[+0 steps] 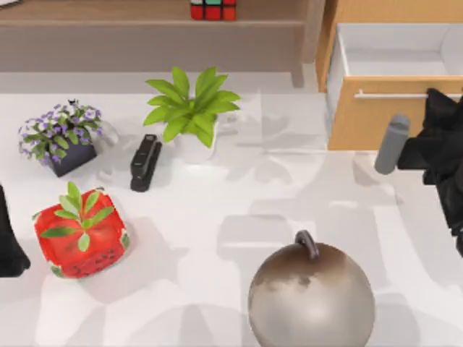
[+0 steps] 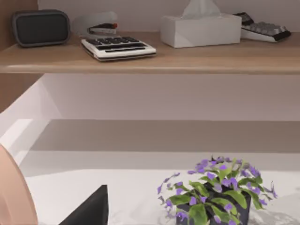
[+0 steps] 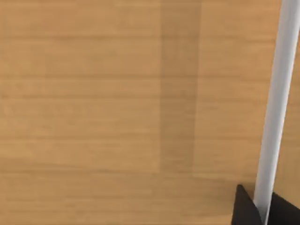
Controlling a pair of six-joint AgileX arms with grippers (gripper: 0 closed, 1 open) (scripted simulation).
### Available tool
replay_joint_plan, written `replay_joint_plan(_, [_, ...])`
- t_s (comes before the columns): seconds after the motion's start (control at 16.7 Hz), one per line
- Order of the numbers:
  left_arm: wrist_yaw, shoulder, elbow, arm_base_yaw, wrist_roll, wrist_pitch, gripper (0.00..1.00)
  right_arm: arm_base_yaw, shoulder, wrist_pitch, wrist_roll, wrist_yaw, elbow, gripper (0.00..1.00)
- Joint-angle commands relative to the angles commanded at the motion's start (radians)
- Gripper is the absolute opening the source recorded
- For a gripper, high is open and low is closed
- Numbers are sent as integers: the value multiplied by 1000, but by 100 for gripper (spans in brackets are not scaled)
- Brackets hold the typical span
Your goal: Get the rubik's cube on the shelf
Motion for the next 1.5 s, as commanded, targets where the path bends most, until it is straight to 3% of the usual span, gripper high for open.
replay_joint_plan(0.3, [0,0,0,0,0,0,100,-1,1,-5,2,2,10,0])
replay_joint_plan(0.84, [0,0,0,0,0,0,100,-42,98,-150,1,-41,247,0])
replay_joint_plan(1.5, [0,0,0,0,0,0,100,-55,156,-225,3,-56,379,0])
